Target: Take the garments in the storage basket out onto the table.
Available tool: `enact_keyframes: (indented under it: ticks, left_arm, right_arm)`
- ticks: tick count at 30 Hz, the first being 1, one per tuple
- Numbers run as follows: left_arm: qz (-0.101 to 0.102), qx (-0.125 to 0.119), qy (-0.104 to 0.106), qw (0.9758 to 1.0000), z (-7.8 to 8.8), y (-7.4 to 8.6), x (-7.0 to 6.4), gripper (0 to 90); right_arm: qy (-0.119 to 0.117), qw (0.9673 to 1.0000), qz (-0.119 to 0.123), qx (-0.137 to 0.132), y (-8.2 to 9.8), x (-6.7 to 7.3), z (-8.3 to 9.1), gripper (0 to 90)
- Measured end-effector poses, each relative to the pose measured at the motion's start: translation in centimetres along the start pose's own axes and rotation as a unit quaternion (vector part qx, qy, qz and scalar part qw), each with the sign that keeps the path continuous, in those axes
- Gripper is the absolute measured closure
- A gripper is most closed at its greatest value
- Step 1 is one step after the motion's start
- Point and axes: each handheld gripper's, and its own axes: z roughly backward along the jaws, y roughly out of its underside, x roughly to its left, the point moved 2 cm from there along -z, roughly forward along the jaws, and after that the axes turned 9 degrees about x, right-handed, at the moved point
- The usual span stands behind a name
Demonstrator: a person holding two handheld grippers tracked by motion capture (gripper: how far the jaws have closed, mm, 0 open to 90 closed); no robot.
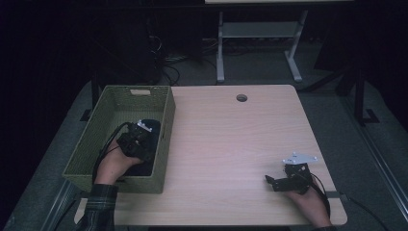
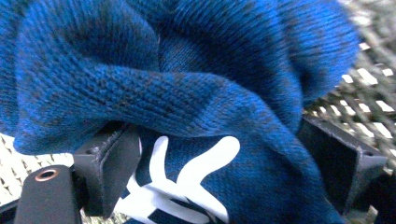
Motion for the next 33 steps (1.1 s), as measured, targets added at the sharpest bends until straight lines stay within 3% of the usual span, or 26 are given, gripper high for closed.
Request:
enact_keyframes:
  ticks: [4,7,11,14,15,16,18,19,23,27,33]
  left_arm:
    - [0.005,0.006,0.001,1.0000,-0.4,0.1,0.3,16.3]
    - [0.008,0.001,0.006,0.9999,-0.4,0.2,0.4,23.4]
    - [0.007,0.003,0.008,0.9999,-0.4,0.3,0.5,26.6]
    - [0.004,0.003,0.014,0.9999,-0.4,0.3,0.5,33.9]
    - [0.001,0.004,0.015,0.9999,-0.3,0.3,0.5,41.4]
    - [-0.002,0.003,0.016,0.9999,-0.3,0.4,0.5,41.4]
    - [-0.006,0.000,0.019,0.9998,-0.2,0.5,0.6,52.4]
    - [-0.004,0.000,0.021,0.9998,-0.1,0.5,0.6,52.4]
    - [-0.015,-0.004,0.020,0.9997,0.3,0.6,0.7,65.9]
    - [-0.011,-0.006,0.041,0.9991,0.9,0.7,1.0,68.0]
    - [-0.008,-0.011,0.043,0.9990,1.8,0.7,1.1,68.6]
  right_arm:
    - [0.000,1.0000,0.000,0.000,0.0,0.0,0.0,2.8]
    - [0.000,1.0000,0.000,0.000,0.0,0.0,0.0,2.8]
    - [0.000,1.0000,0.000,0.000,0.0,0.0,0.0,2.8]
    - [0.000,1.0000,0.000,0.000,0.0,0.0,0.0,2.8]
    - [0.000,1.0000,0.000,0.000,0.0,0.0,0.0,2.8]
    - [0.000,1.0000,0.000,0.000,0.0,0.0,0.0,2.8]
    - [0.000,1.0000,0.000,0.000,0.0,0.0,0.0,2.8]
    - [0.000,1.0000,0.000,0.000,0.0,0.0,0.0,2.8]
    - [0.000,1.0000,0.000,0.000,0.0,0.0,0.0,2.8]
    - [0.000,1.0000,0.000,0.000,0.0,0.0,0.0,2.8]
    - [0.000,1.0000,0.001,0.000,0.0,0.0,0.0,2.8]
